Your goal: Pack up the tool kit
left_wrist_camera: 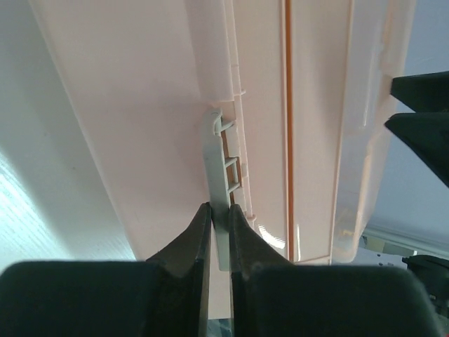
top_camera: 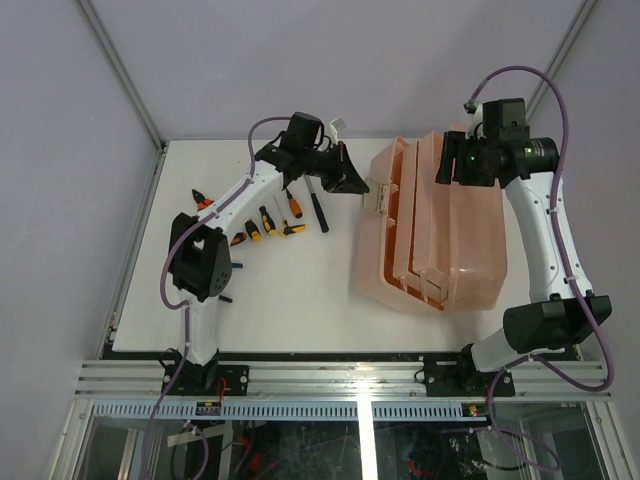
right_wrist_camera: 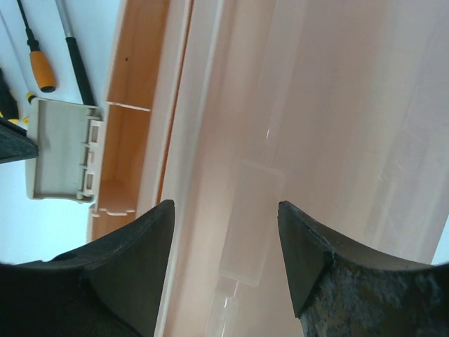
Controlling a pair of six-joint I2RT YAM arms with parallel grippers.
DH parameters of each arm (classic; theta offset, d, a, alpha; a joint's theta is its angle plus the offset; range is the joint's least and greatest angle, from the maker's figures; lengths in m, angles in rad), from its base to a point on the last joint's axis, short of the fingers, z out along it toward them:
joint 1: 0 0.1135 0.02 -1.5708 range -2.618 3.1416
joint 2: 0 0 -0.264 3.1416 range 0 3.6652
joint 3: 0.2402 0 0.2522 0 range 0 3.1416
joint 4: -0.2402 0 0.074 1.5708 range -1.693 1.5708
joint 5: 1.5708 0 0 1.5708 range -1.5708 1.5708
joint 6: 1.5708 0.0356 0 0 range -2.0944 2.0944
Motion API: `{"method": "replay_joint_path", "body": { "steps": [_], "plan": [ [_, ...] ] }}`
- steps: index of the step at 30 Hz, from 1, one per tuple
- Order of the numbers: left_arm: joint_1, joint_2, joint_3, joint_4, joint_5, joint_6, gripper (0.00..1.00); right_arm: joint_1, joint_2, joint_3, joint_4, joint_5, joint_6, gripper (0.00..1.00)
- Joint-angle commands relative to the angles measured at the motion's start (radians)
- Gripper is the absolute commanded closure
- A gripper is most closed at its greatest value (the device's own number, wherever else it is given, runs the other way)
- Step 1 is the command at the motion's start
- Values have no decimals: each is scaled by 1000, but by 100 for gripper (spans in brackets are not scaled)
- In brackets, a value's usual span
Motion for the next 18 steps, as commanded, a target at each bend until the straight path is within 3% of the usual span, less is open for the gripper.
{"method": "replay_joint_path", "body": {
  "steps": [1, 18],
  "plan": [
    [42, -60, -67, 65, 14, 58, 100, -40, -31, -32, -62, 37, -27, 32],
    [149, -75, -301, 84, -30, 202, 100, -173, -64, -130, -50, 25, -99, 32]
  ]
}}
